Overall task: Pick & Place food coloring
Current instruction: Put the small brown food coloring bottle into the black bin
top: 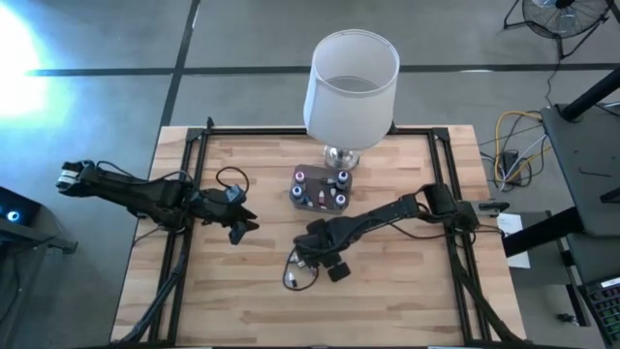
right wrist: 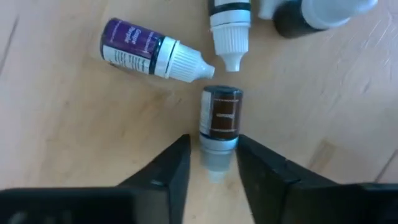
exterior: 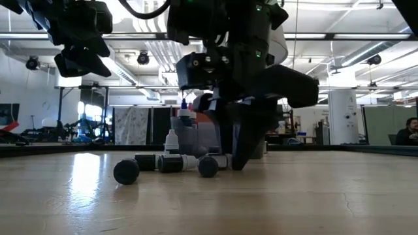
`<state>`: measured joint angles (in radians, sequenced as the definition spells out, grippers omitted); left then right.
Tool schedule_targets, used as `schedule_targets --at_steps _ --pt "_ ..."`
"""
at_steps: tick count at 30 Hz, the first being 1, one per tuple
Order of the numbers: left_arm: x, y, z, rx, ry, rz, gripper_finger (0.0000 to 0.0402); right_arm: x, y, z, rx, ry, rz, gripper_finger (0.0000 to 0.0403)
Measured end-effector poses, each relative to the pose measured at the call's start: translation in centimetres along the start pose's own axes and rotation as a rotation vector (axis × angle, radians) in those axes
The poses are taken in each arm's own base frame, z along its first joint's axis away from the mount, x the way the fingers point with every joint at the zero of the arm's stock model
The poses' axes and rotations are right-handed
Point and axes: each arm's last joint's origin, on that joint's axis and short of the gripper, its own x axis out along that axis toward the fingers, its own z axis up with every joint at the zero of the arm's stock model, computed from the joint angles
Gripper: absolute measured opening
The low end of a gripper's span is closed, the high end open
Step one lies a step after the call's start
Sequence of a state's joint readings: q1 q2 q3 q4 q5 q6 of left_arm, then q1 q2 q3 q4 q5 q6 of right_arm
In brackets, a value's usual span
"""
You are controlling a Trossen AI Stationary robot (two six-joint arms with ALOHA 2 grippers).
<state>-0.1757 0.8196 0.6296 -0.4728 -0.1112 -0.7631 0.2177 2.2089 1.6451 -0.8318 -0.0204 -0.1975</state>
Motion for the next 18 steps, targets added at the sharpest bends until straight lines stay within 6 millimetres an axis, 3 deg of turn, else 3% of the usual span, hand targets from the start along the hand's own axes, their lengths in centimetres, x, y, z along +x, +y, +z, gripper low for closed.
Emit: schedule_targets --at_steps 4,7,10,14,18 --pt "0.0 0.0 0.0 -0.001 -0.001 -0.001 0.0174 -0.5 -0.3 -0.1 0.121 -0.005 0.006 0.006" --pt "0.0 0.0 0.0 -0.001 -0.001 -0.001 0.0174 -2.1 -0.3 -0.4 0.238 0.018 0.006 0.0043" --pt "0.0 0.0 0.0 0.001 0.0 -0.001 0.0174 -6.1 -0.5 -0.4 0.352 -0.055 -0.02 0.0043" --pt "0.0 0.0 0.0 0.021 -0.001 -0.001 0.0174 -12.4 -1.2 -1.3 0.531 -0.228 -0.22 0.0064" --pt "0.0 0.0 0.0 0.03 -0.001 -0.001 0.0174 -16.5 -4.3 -3.3 0.77 -0.347 -0.388 0.009"
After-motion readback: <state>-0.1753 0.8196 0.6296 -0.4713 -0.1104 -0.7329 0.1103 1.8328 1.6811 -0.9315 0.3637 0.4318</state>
